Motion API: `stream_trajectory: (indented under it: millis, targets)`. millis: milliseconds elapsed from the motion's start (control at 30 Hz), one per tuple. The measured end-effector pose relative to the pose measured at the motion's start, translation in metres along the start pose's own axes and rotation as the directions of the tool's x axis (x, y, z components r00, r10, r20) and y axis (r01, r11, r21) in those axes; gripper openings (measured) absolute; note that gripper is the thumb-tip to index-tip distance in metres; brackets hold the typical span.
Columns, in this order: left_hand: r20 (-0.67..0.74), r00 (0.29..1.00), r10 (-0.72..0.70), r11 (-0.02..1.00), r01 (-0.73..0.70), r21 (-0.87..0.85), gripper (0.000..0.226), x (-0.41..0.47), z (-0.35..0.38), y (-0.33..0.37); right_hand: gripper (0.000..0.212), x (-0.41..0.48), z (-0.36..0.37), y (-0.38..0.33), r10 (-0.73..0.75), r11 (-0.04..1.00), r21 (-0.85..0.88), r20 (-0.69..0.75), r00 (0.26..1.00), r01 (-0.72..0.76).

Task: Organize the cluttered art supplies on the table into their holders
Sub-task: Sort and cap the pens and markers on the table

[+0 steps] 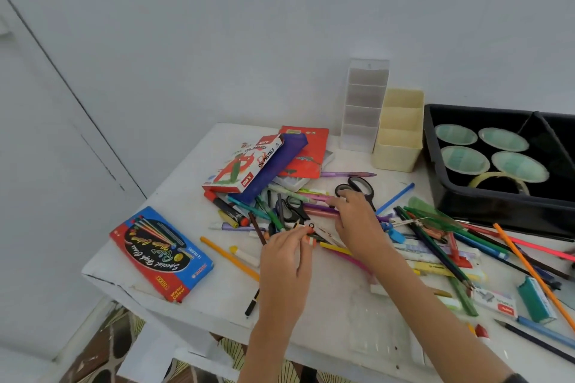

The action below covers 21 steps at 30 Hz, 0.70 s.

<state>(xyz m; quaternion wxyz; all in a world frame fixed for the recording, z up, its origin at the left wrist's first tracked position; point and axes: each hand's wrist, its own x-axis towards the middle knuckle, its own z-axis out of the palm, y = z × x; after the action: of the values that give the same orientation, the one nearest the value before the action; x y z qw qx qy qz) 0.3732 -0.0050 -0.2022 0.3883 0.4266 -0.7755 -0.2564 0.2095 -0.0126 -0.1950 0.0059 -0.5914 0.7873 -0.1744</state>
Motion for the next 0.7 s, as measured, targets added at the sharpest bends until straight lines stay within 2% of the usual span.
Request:
stream_trajectory:
  millis: [100, 233, 367, 467, 600, 700]
  targets:
    - [-0.022, 1.0, -0.015, 1.0, 0.015, 0.016, 0.048, 0.004, -0.007, -0.004, 0.039, 0.005, 0.008, 0.001, 0.006, 1.0, 0.011, -0.01, 1.0, -0.006]
    - [-0.03, 0.998, -0.054, 0.997, 0.056, 0.062, 0.03, 0.008, -0.014, -0.016, 0.033, 0.005, 0.015, -0.004, -0.009, 0.994, 0.107, -0.161, 0.987, 0.026]
    - [-0.058, 0.993, -0.107, 0.99, 0.112, 0.091, 0.024, 0.006, -0.024, -0.026, 0.025, -0.003, 0.006, -0.021, -0.087, 0.979, 0.129, -0.448, 0.89, 0.161]
    - [-0.063, 0.99, -0.124, 0.975, 0.133, 0.176, 0.021, 0.003, -0.035, -0.035, 0.021, -0.011, -0.002, -0.043, -0.079, 0.96, 0.179, -0.565, 0.821, 0.216]
    - [0.048, 0.995, -0.084, 0.942, 0.064, 0.329, 0.016, -0.004, -0.048, -0.053, 0.023, -0.021, -0.003, -0.072, -0.018, 0.909, 0.341, -0.541, 0.841, 0.239]
    - [0.149, 0.988, -0.047, 0.925, -0.013, 0.379, 0.026, -0.008, -0.055, -0.056, 0.024, -0.029, 0.0, -0.084, 0.045, 0.861, 0.461, -0.489, 0.871, 0.214]
